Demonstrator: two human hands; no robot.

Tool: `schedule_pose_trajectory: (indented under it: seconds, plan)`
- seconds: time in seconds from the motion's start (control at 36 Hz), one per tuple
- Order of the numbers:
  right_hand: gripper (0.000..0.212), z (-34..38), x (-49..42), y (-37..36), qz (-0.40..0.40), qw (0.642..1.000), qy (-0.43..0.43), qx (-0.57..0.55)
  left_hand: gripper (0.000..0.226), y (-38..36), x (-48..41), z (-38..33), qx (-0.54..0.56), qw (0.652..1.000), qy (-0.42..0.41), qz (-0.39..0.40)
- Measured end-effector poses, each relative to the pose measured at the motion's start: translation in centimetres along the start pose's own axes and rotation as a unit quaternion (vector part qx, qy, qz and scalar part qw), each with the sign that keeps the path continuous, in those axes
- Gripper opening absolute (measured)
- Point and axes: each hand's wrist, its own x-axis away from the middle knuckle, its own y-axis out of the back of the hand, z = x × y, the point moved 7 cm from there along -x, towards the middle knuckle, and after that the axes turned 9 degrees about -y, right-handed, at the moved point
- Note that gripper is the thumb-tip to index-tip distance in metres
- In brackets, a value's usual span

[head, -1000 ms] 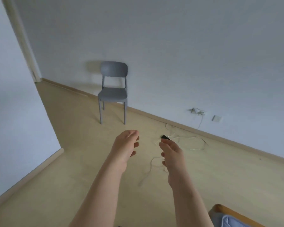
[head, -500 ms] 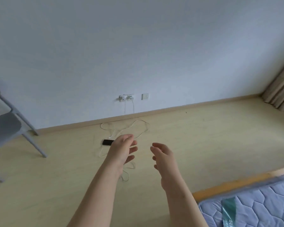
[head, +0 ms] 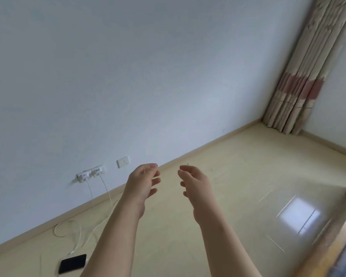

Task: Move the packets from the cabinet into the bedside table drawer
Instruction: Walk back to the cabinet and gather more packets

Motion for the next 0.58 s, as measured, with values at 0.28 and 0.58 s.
schedule_pose_trajectory:
  seconds: [0.28, 0.58]
  plan:
    - [0.027, 7.6, -21.0, 6.4, -0.114, 0.993, 0.002, -0.023, 0.010, -11.4, -23.1, -3.0, -0.009, 0.997, -0.020, 0.078]
    - [0.017, 16.3, -38.1, 17.1, -0.238, 0.963, -0.010, -0.128, 0.014, -33.3, -39.3, -7.3, -0.035, 0.968, -0.031, 0.248]
